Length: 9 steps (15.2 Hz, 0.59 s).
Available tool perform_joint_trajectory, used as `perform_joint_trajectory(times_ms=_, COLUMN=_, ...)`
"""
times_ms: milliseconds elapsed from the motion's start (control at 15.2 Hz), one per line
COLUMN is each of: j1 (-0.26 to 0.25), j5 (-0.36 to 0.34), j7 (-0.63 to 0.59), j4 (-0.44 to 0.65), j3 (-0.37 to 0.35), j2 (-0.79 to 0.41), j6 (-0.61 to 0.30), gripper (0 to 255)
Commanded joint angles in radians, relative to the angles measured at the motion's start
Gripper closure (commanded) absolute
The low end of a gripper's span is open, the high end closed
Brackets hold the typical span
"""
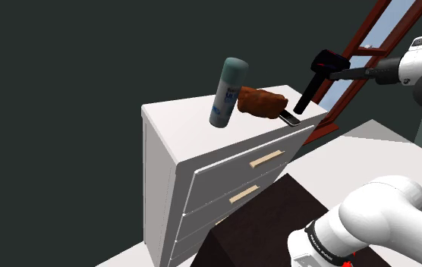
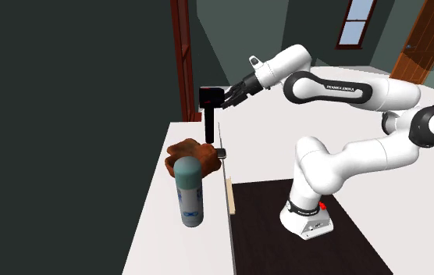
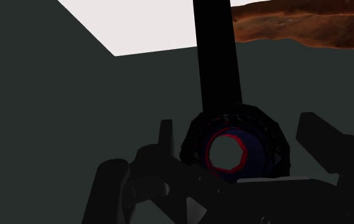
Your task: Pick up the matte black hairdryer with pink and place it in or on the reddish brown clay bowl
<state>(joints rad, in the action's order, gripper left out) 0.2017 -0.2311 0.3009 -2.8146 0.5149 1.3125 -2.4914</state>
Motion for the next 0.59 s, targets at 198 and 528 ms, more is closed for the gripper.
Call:
perform_joint_trajectory(times_ms=198, j1=-0.001, j5=-0.001, j7=0.0, j4=-0.002, j3=0.002, j2=-0.003, j6=-0.007, gripper=0)
perform_joint_trajectory(times_ms=528, j1=-0.001, j5=-0.001, j7=0.0, j4=-0.002, j3=0.002, j2=-0.003, j6=-0.006, gripper=255)
